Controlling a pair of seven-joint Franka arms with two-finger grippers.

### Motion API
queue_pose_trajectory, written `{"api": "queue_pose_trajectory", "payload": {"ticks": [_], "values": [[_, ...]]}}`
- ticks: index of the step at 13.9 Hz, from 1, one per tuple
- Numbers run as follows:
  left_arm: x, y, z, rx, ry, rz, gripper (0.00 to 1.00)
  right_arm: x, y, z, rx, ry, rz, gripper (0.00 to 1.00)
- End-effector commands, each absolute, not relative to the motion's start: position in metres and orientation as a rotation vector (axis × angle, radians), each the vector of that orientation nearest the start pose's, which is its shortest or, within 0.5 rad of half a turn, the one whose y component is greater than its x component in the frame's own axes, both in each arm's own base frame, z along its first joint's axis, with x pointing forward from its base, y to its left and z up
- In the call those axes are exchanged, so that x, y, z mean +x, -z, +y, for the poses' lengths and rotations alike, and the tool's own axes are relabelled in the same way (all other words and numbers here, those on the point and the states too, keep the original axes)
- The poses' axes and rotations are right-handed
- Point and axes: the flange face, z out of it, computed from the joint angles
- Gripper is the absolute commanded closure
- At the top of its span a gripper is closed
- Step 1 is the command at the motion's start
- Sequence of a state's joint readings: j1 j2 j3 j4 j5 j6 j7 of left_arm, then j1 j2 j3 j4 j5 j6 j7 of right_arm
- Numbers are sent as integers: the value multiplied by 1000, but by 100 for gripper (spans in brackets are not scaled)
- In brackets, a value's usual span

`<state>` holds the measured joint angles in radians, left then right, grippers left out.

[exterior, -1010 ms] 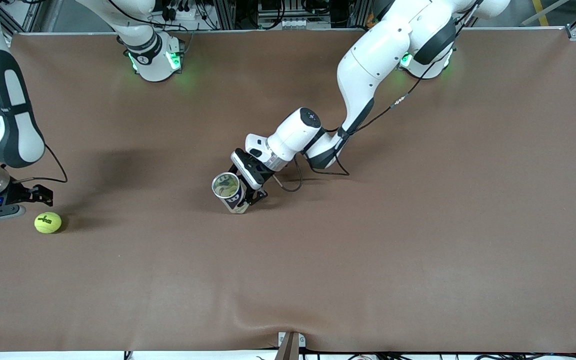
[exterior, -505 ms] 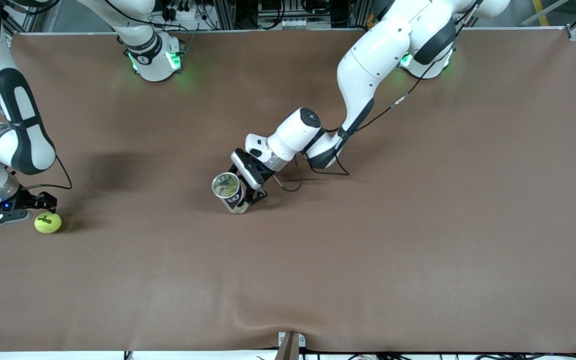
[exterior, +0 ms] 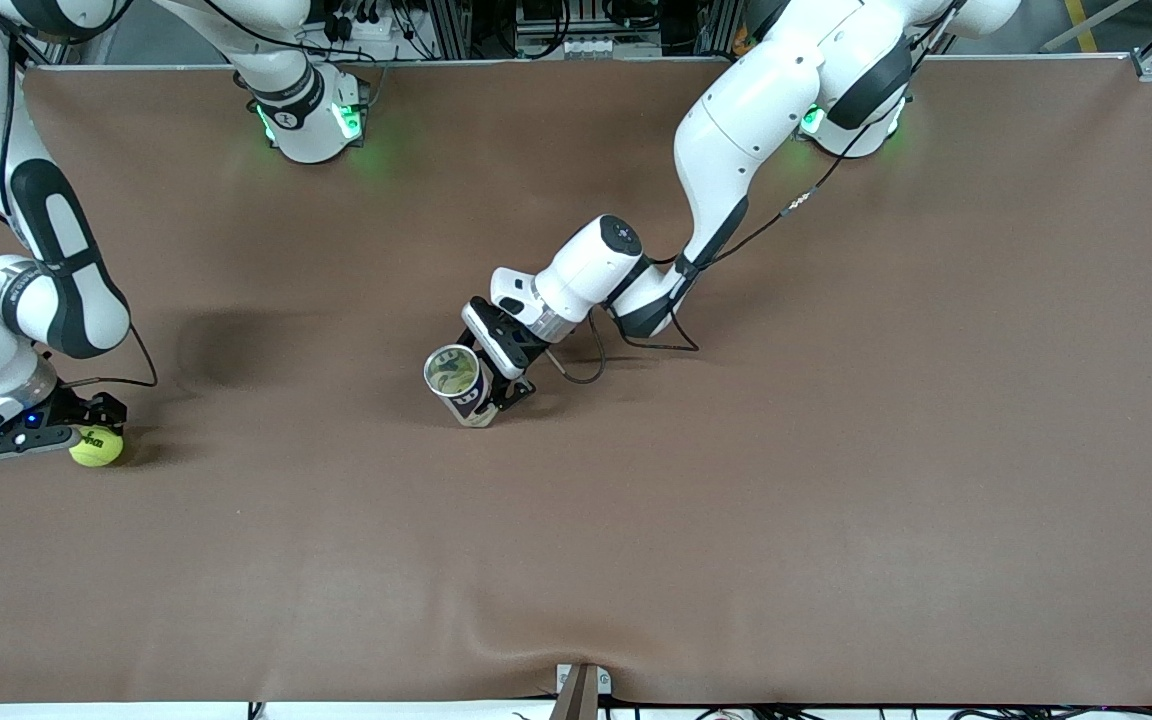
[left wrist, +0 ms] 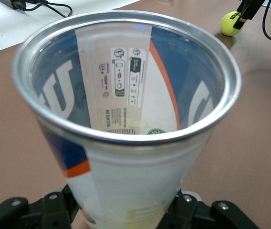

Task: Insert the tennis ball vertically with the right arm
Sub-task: 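Move the right gripper to the Wilson 3 ball and grasp it, then carry the Wilson ball with the right gripper over the can opening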

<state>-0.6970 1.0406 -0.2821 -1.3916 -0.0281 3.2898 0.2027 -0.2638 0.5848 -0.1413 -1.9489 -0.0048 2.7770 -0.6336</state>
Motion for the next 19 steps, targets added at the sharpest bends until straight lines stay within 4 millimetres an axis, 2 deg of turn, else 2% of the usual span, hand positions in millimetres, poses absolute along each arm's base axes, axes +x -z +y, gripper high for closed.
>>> {"api": "queue_pose_trajectory", "payload": {"ticks": [1,2,3,4,5,9,11,13,17,19], "values": [[482,-176,-592,-3067,1251,1445,29,595,-194,-253,-3294,382,-486,0],[482,-176,-592,-3067,1251,1445,29,595,-194,-253,-3294,382,-486,21],[482,-176,-592,-3067,1251,1445,29,595,-194,-252,-3294,383,-489,70],[482,-176,-592,-3067,1251,1445,29,595,-194,-252,-3294,383,-489,95],[482,-176,-592,-3067,1251,1445,29,596,-195,-251,-3293,386,-486,100],[482,-176,-592,-3067,1251,1445,29,602,-217,-242,-3276,381,-473,100],[482,-177,-592,-3066,1254,1445,29,602,-243,-230,-3212,279,-413,100],[482,-176,-592,-3067,1251,1445,29,600,-281,-211,-3131,200,-314,100],[482,-176,-592,-3067,1251,1445,29,601,-350,-145,-3056,25,-57,100],[482,-176,-592,-3067,1251,1445,29,606,-382,-99,-3031,-73,56,100]]}}
